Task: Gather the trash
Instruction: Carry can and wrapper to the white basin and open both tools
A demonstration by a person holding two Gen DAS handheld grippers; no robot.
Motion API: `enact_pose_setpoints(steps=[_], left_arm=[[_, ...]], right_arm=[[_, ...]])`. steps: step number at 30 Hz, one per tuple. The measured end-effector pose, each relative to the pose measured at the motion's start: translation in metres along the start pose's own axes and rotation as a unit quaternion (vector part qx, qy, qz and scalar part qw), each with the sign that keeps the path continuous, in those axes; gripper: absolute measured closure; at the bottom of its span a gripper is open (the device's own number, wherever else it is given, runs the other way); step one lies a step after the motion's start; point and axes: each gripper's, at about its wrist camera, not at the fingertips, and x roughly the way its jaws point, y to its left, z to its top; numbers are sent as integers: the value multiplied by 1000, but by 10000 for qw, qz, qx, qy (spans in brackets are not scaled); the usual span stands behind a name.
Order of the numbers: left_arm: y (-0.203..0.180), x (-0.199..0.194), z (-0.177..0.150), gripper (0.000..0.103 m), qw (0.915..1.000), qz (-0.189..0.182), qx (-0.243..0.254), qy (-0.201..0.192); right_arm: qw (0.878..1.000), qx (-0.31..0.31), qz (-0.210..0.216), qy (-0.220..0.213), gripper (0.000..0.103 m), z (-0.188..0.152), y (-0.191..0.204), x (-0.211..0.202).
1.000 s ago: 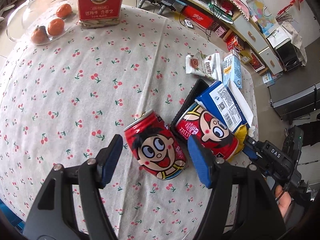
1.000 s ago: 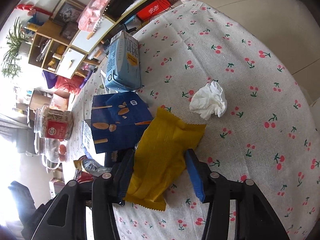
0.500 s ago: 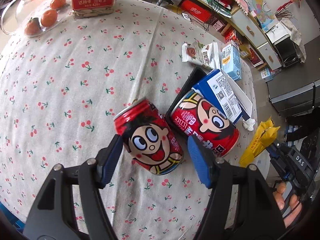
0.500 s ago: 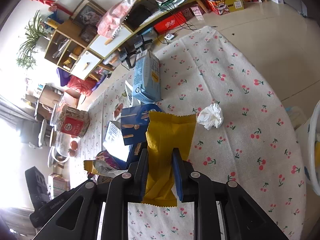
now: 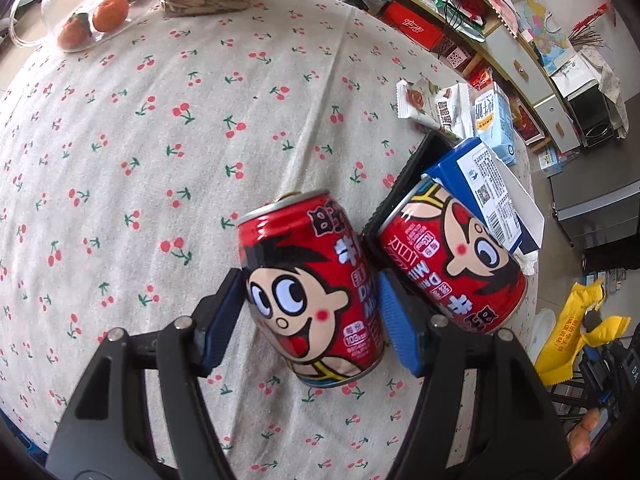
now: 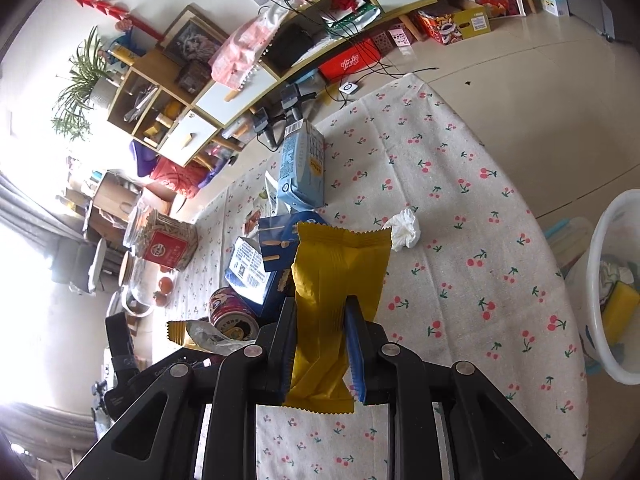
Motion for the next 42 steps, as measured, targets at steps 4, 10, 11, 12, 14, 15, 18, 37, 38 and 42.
enact_pose_setpoints(steps=[4, 10, 11, 12, 14, 15, 18, 37, 38, 42], left_arm=[[6, -6, -5, 35, 9998, 26, -113, -138], [5, -24, -13, 35, 9991, -92, -154, -374], [4, -29, -15, 35, 9989, -123, -147, -437], [2, -35, -16, 35, 9985, -119, -110, -528], [-5, -47, -20, 35, 9970, -95, 16, -764], [-8, -54, -23, 35, 9961, -125, 76, -873], [-24, -73, -30, 35, 9930, -353, 305, -1086], [-220, -39, -111, 35, 9545, -1496, 2562, -301], [-231, -36, -115, 35, 9529, -1529, 2605, -285], [-264, -25, -123, 35, 9482, -1712, 2669, -194]], right_arm=[[9998, 75, -11, -160, 80, 3, -12, -17], [9985, 342, -73, -420, 80, 7, -38, -44], [9981, 387, -77, -468, 80, 8, -43, -49], [9977, 429, -85, -524, 80, 8, -47, -55], [9965, 515, -115, -650, 80, 9, -56, -67], [9957, 563, -140, -726, 80, 10, -61, -74], [9915, 715, -328, -1040, 80, 12, -79, -102], [9601, 1792, -1847, -1098, 79, 17, -227, -152], [9612, 1751, -1870, -1019, 78, 19, -230, -144], [9663, 1617, -1947, -463, 69, 24, -235, -105]])
